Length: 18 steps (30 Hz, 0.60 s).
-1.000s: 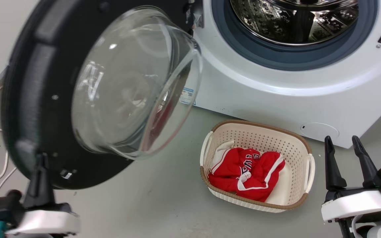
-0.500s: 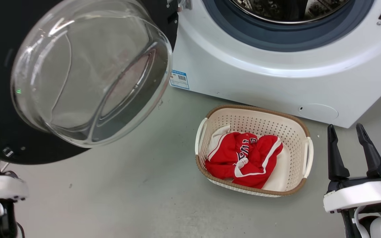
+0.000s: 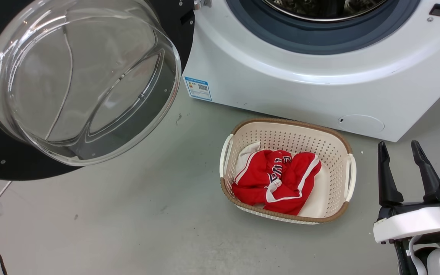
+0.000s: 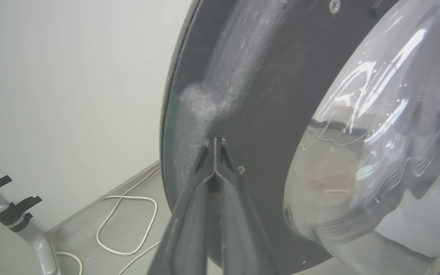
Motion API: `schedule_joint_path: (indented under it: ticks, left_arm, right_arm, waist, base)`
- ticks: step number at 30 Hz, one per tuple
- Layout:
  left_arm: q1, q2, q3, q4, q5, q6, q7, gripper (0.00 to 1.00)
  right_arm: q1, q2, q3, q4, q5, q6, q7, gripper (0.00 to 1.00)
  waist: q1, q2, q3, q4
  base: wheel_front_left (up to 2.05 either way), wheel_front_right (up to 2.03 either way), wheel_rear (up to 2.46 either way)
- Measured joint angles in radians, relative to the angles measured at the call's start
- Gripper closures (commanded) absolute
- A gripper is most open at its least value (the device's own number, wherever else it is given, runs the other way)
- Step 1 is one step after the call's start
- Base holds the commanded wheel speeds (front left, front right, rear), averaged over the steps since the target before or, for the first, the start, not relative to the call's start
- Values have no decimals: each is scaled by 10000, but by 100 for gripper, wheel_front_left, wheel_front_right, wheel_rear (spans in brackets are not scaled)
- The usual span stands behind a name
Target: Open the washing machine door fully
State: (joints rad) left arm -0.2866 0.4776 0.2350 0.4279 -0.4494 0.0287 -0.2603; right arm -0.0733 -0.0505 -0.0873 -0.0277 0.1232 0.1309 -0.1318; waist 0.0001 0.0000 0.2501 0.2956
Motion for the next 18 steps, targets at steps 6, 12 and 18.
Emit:
schedule_joint_path:
  ticks: [6, 12, 18]
  left_arm:
    - [728, -692, 393, -554, 763, 40, -2, 100]
    - [2049, -1891, 798, -2031, 1429, -25, -13, 100]
    - [3129, -3103, 771, -3377, 2127, -249, -23, 89]
  right_arm:
    - [12, 0, 79, 242, 113, 0, -128, 0]
    - [88, 2, 203, 525, 251, 0, -265, 0]
    - [174, 2, 360, 756, 259, 0, -360, 0]
  waist:
    - [0, 0, -348, -80]
    - [0, 0, -807, -186]
    - [-1, 0, -1202, -330]
  base:
    - [0, 0, 0]
    - [0, 0, 0]
    - [0, 0, 0]
